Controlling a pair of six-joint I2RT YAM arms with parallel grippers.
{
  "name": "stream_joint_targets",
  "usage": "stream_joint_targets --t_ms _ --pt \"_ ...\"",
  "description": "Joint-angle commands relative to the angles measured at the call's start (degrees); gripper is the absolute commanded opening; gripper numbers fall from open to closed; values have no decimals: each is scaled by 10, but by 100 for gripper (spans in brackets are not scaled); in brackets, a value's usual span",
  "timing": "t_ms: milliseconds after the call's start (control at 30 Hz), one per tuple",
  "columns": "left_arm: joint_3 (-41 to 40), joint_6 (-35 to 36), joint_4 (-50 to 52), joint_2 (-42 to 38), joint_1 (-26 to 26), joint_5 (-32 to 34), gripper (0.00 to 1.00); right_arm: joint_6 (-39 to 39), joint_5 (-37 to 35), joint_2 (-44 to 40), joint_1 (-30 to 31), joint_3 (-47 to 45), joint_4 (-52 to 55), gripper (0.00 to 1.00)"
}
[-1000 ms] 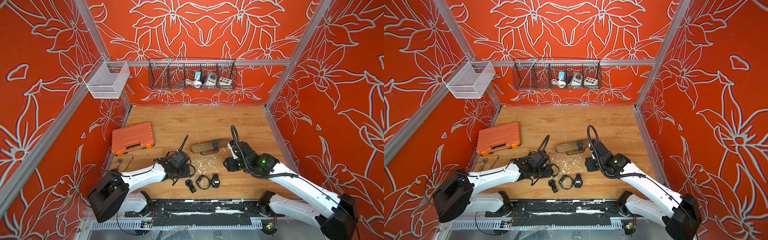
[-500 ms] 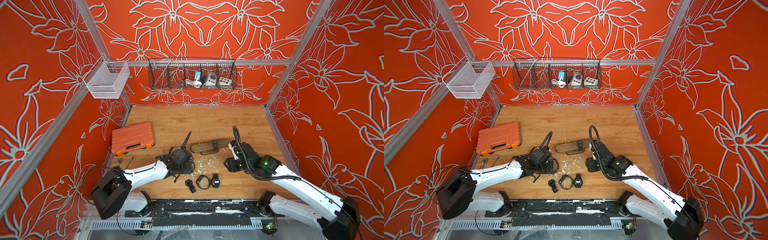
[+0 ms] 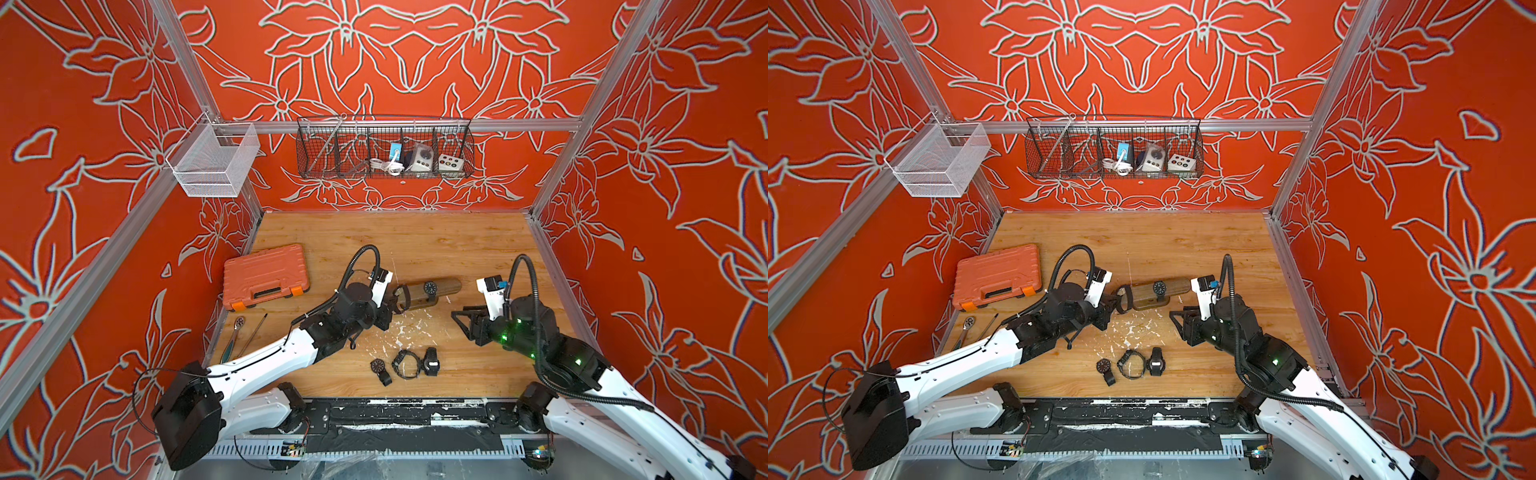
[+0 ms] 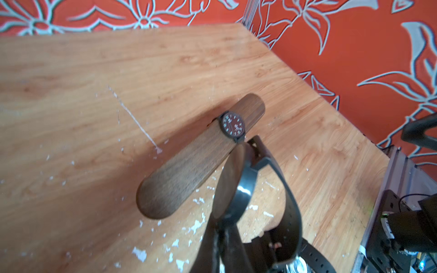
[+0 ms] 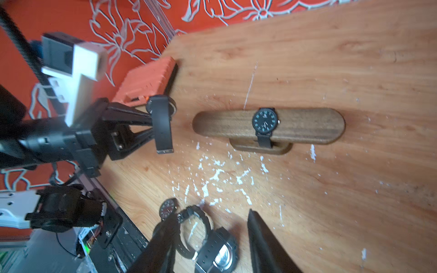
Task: Place watch on stand
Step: Pick up the watch at the center of the board.
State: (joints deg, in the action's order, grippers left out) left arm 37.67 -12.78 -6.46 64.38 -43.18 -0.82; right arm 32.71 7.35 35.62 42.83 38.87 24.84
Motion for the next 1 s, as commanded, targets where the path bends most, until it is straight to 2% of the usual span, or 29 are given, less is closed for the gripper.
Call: stream_joint_targets --t_ms 0,167,433,700,967 --pt "20 34 -19 6 -10 -8 0 22 19 18 4 20 -43 48" --pt "42 45 5 18 -37 19 0 10 4 88 22 63 -36 45" --pt "98 64 64 50 -81 73 0 -12 -67 168 65 125 -6 43" --pt "130 77 91 80 -103 97 0 -5 -102 196 77 142 20 40" --pt "152 86 106 101 -117 109 0 2 -94 222 83 149 20 37"
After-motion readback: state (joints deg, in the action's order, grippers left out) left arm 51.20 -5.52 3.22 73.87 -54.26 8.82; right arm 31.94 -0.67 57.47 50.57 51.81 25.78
